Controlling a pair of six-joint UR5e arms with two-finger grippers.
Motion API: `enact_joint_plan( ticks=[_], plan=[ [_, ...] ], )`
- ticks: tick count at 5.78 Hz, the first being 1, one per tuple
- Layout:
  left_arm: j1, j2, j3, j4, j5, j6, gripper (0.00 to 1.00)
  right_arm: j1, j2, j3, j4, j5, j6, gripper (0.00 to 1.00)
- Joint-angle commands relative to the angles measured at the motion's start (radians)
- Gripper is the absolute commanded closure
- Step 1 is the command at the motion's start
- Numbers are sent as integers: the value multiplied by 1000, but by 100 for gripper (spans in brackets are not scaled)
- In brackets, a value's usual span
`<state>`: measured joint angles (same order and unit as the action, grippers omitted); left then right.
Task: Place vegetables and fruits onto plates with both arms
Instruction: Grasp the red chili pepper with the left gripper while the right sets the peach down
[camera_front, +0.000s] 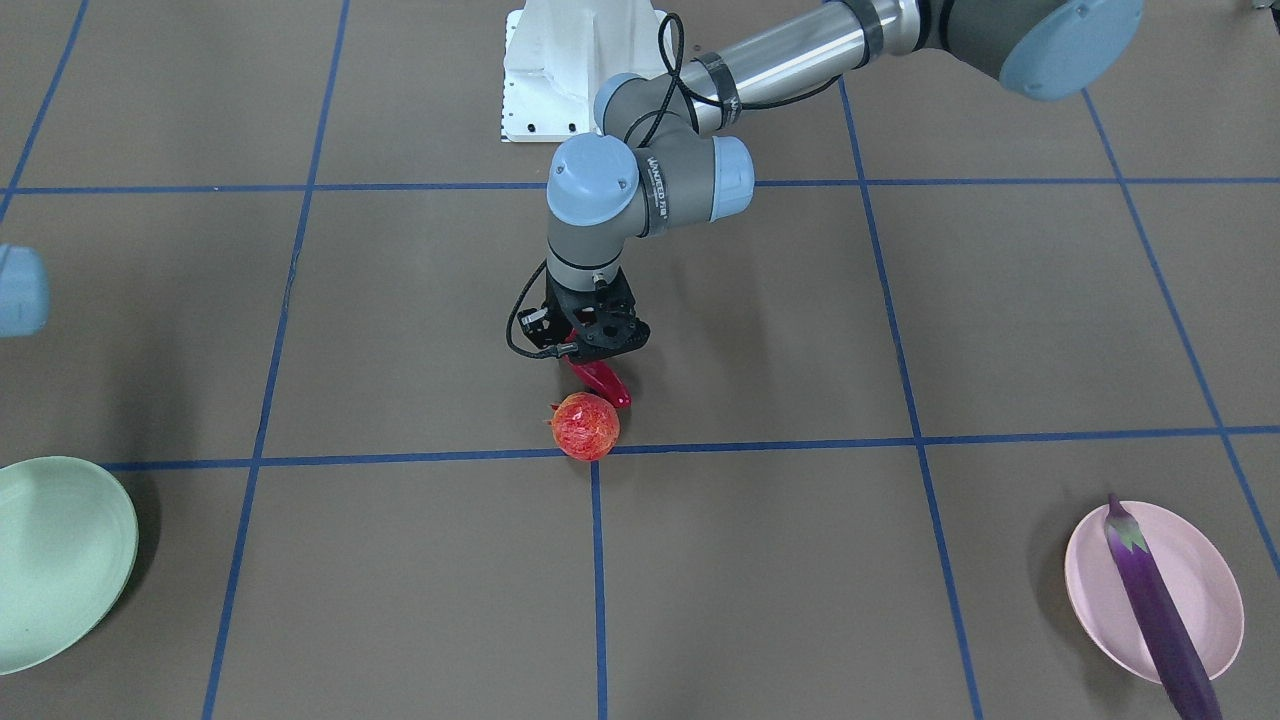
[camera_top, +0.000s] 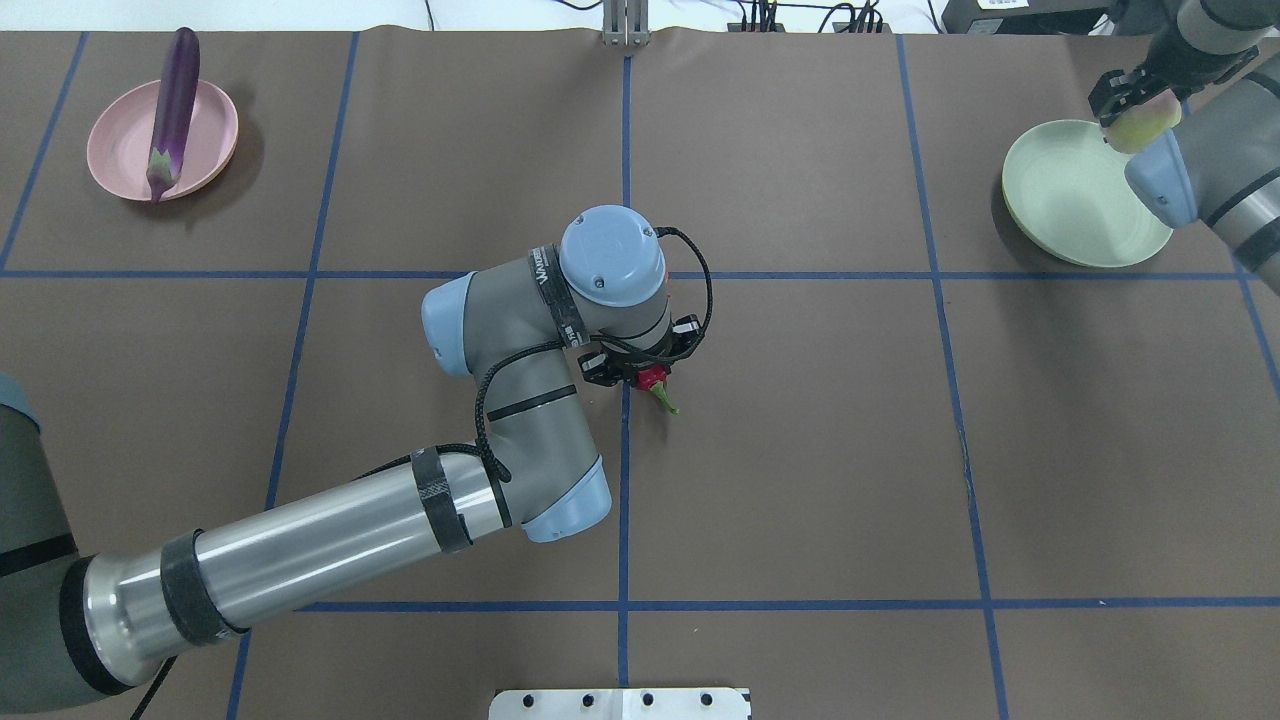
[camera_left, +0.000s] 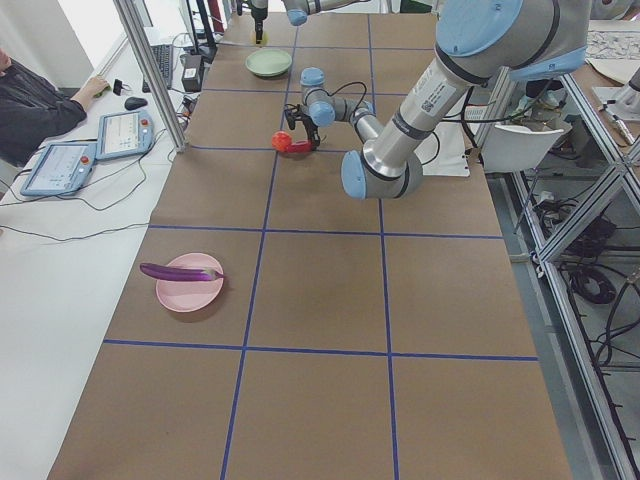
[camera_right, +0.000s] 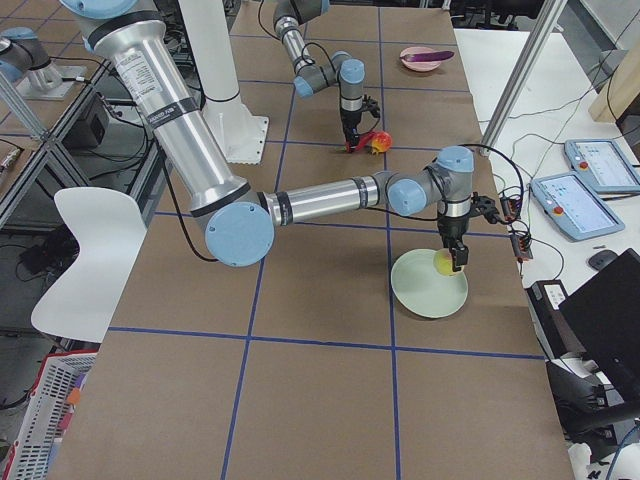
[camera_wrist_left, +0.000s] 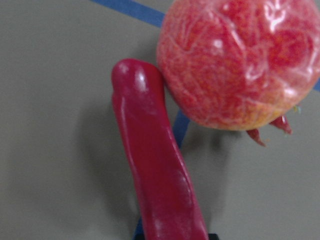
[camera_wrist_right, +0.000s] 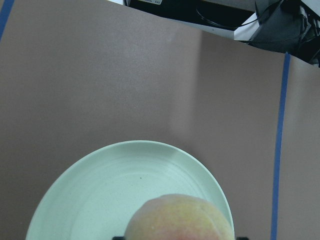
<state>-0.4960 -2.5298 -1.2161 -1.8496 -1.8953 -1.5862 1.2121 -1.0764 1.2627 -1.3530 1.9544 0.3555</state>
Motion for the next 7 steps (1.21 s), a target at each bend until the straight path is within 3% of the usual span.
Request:
enact_joint_plan(
  ticks=[1,2,4,5,6,7],
  plan=[
    [-31,-3,-41,19,-17,3,100,-20,0,-26,0,9,-6,100],
    [-64,-3,-78,76,-71,3,100,-46,0,-40,2,12,-6,100],
    [-82,-1,-151,199,-84,69,100,-104,-5,-52,2,17,-3,100],
    [-96,0,-154,201,-84,71,100,-105,-7,-51,0,64,-4,100],
    [-105,2,-154,202,-85,72,100,-115,-7,-52,0,70,-1,93],
    [-116,2,-155,204,-94,72,100,-115,-2,-52,2,72,2,36]
  ],
)
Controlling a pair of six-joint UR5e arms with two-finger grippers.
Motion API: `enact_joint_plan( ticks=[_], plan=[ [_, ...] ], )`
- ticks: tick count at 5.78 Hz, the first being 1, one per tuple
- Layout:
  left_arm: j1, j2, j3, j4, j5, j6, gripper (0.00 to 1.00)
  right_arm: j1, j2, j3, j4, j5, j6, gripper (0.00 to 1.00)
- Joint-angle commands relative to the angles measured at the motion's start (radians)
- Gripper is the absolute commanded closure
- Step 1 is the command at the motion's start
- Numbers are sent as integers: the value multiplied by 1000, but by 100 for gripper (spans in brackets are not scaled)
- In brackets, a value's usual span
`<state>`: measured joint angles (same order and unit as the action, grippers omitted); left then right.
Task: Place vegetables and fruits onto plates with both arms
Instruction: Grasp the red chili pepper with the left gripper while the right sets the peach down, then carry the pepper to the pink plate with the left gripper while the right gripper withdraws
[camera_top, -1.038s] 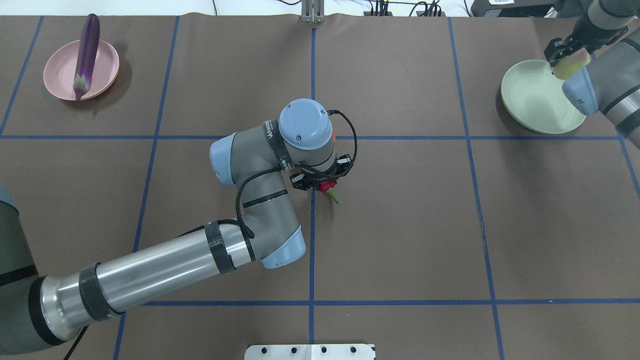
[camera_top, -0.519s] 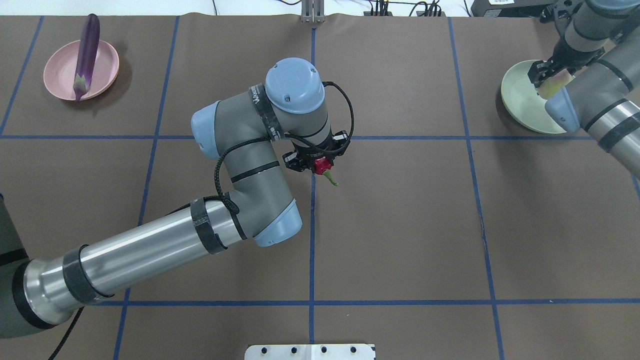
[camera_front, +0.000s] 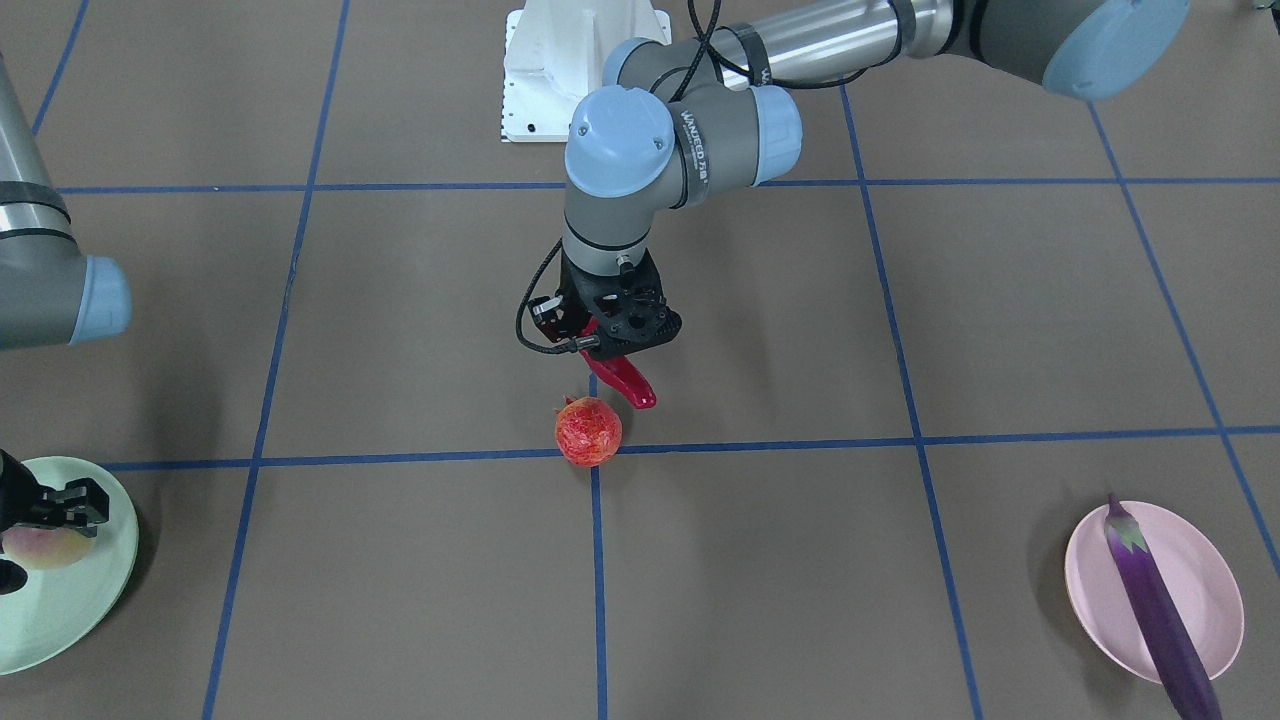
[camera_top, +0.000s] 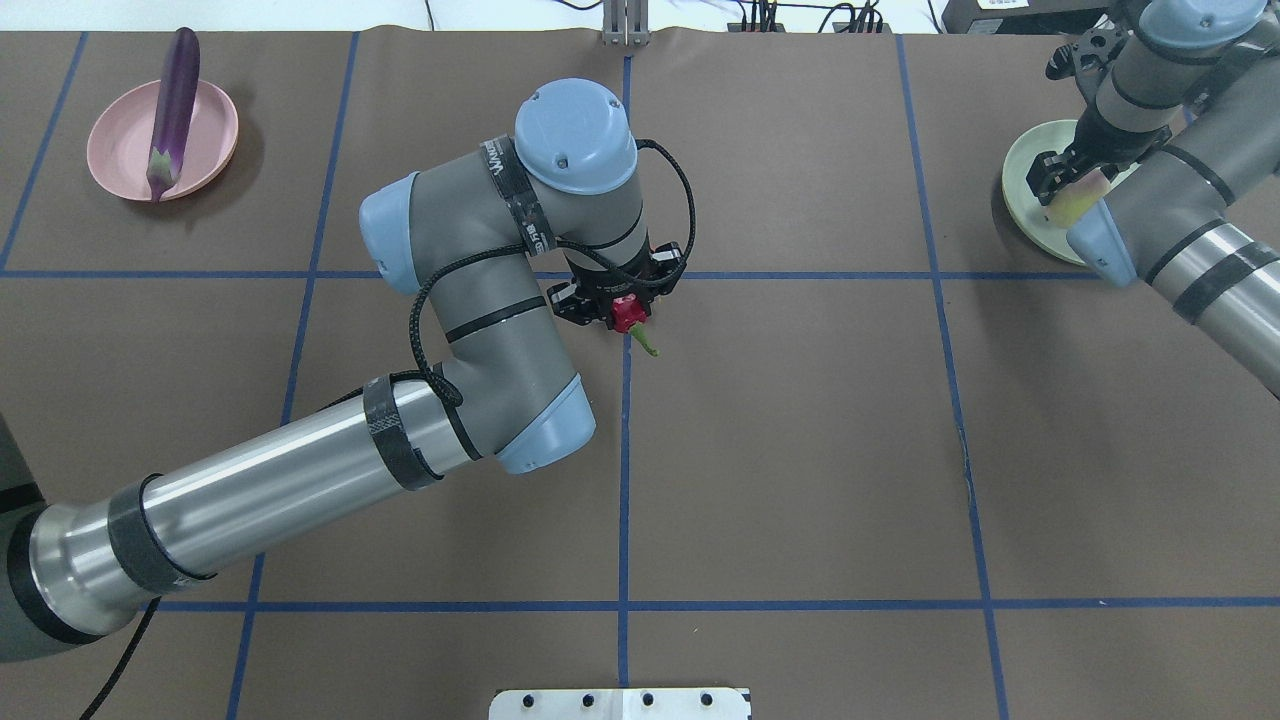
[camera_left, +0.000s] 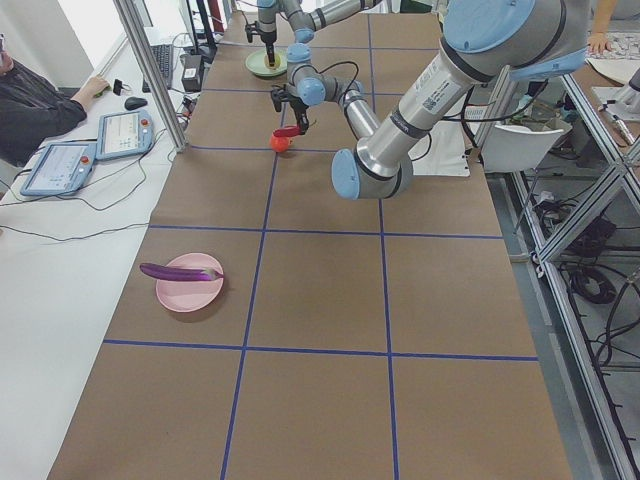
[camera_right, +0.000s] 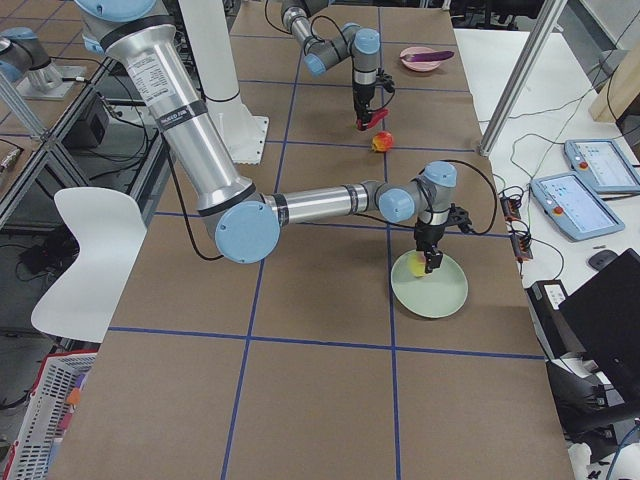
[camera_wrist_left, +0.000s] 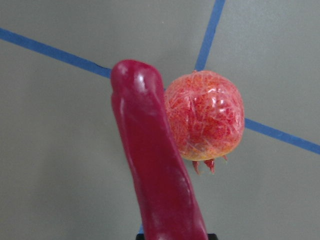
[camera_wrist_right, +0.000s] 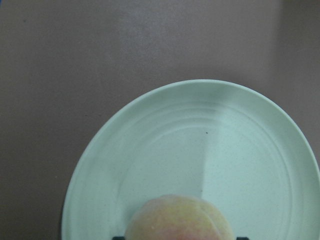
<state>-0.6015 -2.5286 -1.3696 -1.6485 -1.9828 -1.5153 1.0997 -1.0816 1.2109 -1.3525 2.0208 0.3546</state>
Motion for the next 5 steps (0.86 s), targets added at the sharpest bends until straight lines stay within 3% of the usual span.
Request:
enact_joint_plan(
  ticks=[1,3,5],
  plan=[
    [-21,-1,-3,3,-10,1,100,-6,0,4,13,6,9,1],
    [-108,-2,-61,100,-97,131,100,-4,-3,24,24,38,12,0],
    [-218,5,-62,174,-119,339,100,0,-1,100,24,117,109,0]
  ],
)
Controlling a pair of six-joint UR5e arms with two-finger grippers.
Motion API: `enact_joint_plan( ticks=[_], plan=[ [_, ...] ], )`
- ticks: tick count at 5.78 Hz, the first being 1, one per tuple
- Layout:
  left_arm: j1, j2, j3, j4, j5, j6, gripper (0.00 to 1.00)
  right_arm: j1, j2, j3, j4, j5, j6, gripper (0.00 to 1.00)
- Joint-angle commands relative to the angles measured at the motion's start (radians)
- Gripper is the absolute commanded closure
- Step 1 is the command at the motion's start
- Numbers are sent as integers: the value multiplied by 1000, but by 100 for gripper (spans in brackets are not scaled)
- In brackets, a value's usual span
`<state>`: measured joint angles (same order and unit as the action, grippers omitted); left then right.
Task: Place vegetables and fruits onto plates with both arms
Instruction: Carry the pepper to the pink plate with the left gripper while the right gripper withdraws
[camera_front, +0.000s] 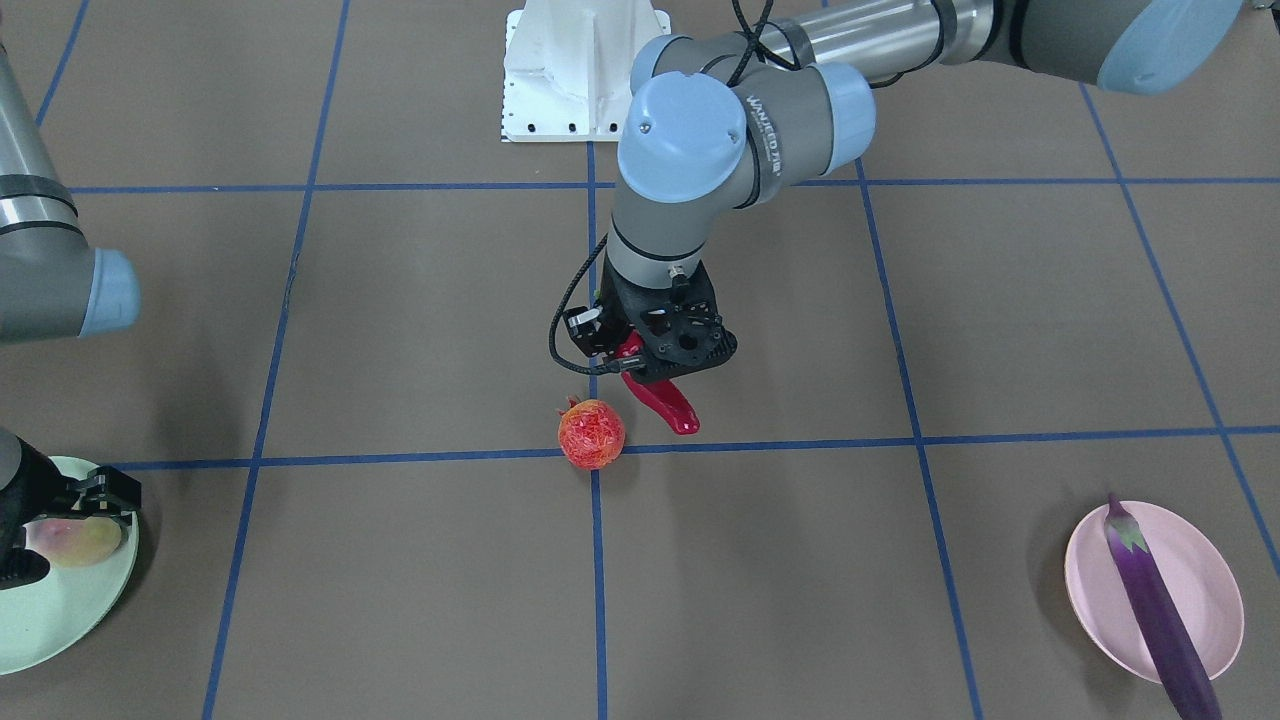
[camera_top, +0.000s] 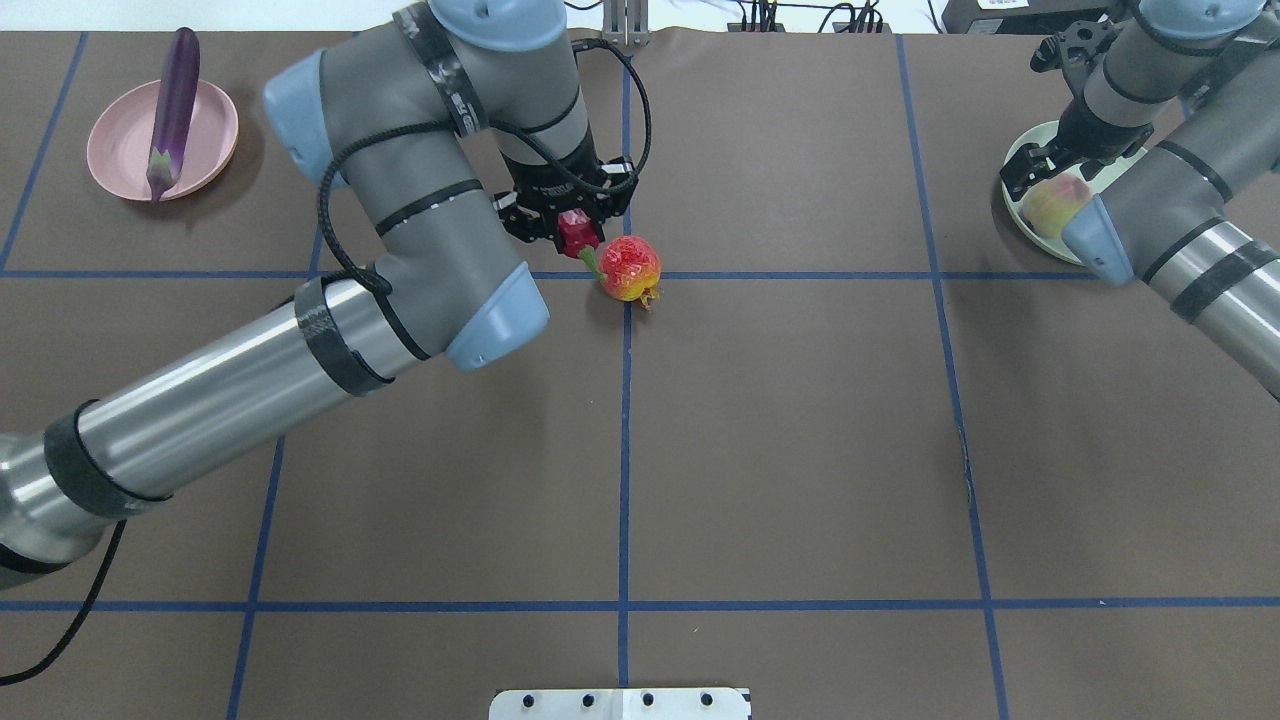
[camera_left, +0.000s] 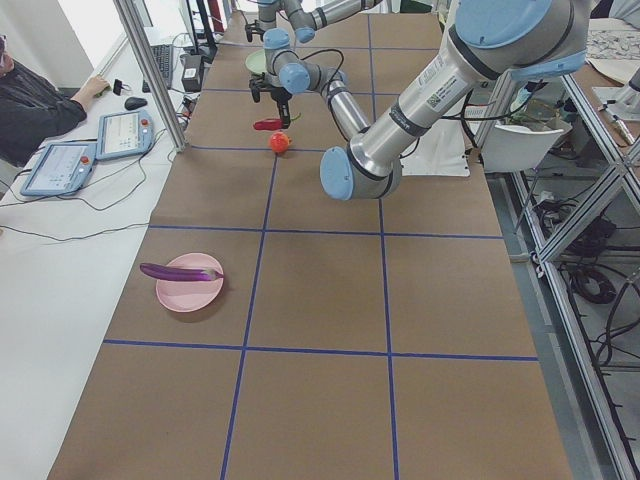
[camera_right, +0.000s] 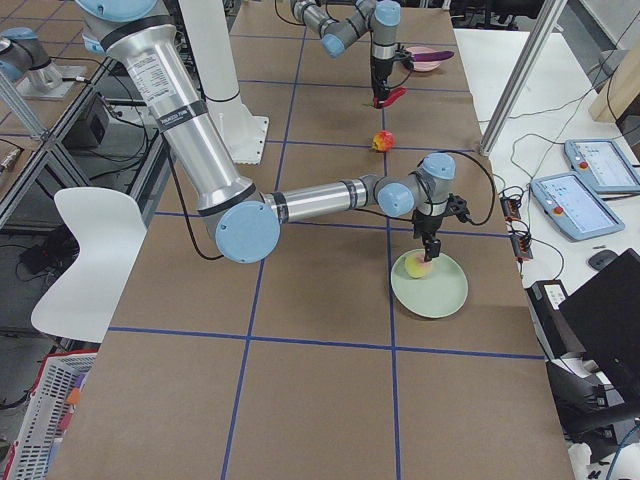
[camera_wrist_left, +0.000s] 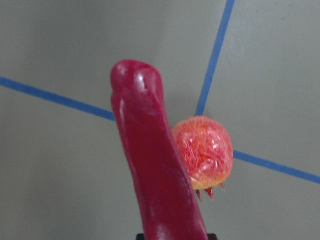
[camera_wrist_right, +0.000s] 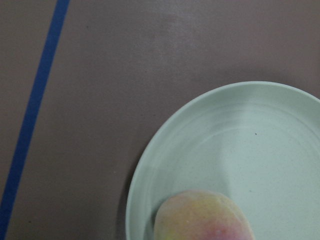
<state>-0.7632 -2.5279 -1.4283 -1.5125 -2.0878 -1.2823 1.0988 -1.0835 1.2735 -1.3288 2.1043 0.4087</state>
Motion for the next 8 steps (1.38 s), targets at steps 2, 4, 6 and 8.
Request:
enact_joint_plan(
  ticks=[2,4,6,8],
  plan=[
    [-183,61,-3,124,-37,390,100,-22,7,133,0,57,230,0],
    [-293,150,32,126,-32,701,100,-92,20,203,2,54,422,0],
    [-420,175,183,117,-29,899,100,-155,72,215,-1,45,559,0],
    [-526,175,419,-1,-18,1065,100,-224,138,204,-4,8,674,1]
  ],
)
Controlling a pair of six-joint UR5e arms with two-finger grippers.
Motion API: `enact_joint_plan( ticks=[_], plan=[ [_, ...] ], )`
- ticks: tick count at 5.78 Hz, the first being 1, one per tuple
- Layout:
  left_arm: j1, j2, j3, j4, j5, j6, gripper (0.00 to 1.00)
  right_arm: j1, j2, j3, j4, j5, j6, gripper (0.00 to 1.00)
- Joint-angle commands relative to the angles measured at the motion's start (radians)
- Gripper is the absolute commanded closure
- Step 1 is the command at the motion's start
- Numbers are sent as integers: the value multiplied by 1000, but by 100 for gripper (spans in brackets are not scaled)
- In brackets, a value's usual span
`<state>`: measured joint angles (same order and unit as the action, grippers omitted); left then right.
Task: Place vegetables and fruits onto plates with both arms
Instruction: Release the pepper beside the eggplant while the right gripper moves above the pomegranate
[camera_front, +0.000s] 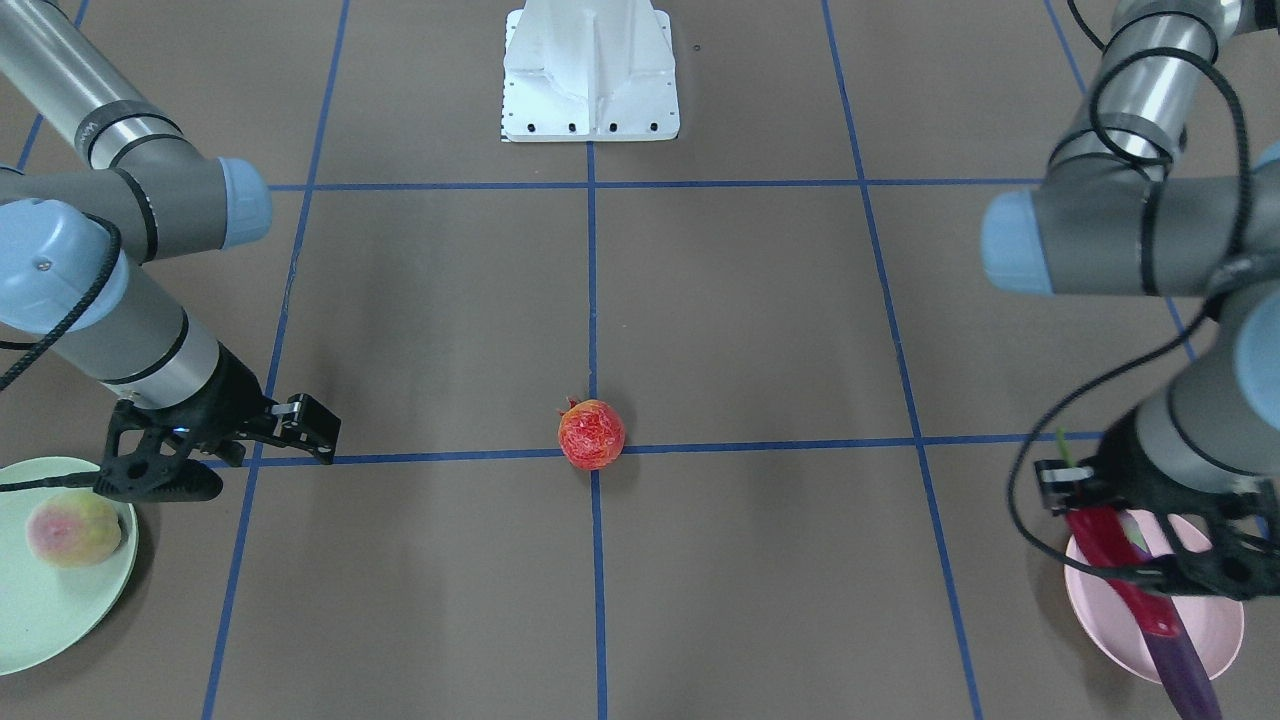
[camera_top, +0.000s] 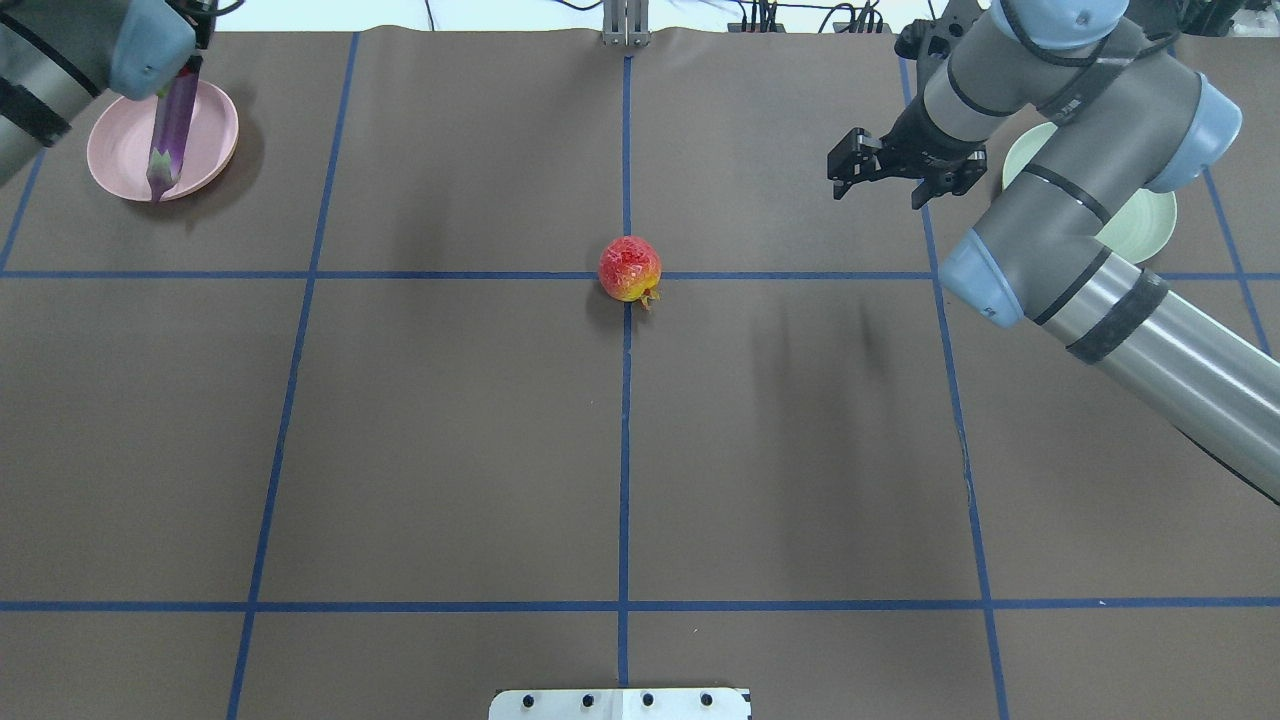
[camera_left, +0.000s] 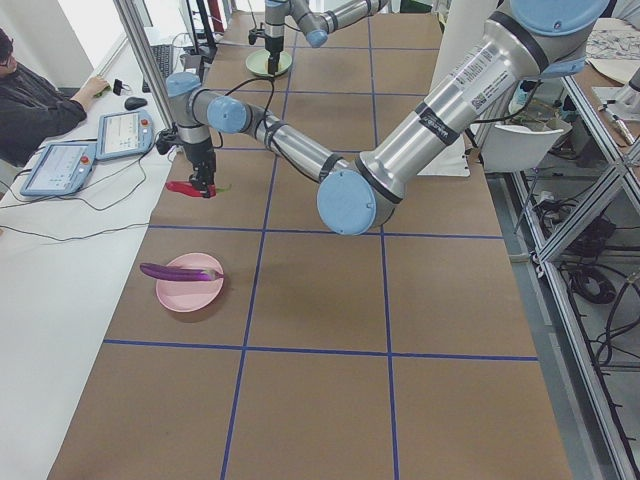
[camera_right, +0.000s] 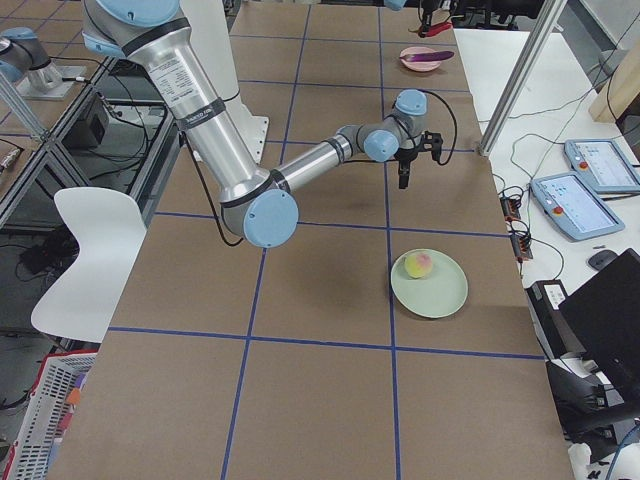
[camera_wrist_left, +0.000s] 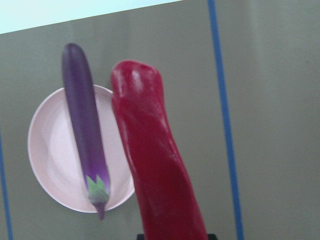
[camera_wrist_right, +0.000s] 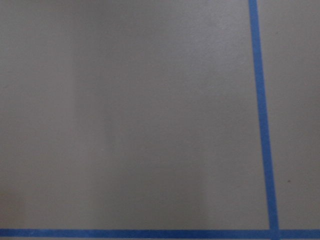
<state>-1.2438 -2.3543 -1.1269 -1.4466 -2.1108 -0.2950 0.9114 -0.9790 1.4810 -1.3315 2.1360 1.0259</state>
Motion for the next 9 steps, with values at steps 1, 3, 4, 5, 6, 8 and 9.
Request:
enact_joint_plan(
  ticks=[1,3,4,5,6,8,9],
  plan=[
    [-48,3,225,-193,76,88,100,-80,64,-4,0,-60,113,1],
    [7,13,268,-245,179,96,100,-144,111,-5,-6,-143,184,1],
    [51,15,269,-247,258,91,100,-155,118,-5,-3,-145,213,1],
    [79,35,268,-253,291,91,100,-169,137,-5,-5,-153,233,1],
    [98,56,269,-276,346,93,100,-183,143,-5,-5,-177,243,1],
    [102,64,289,-285,356,96,100,-195,148,-5,-5,-191,247,1],
    [102,61,292,-294,354,86,97,-201,148,-5,-5,-197,249,1]
  ],
)
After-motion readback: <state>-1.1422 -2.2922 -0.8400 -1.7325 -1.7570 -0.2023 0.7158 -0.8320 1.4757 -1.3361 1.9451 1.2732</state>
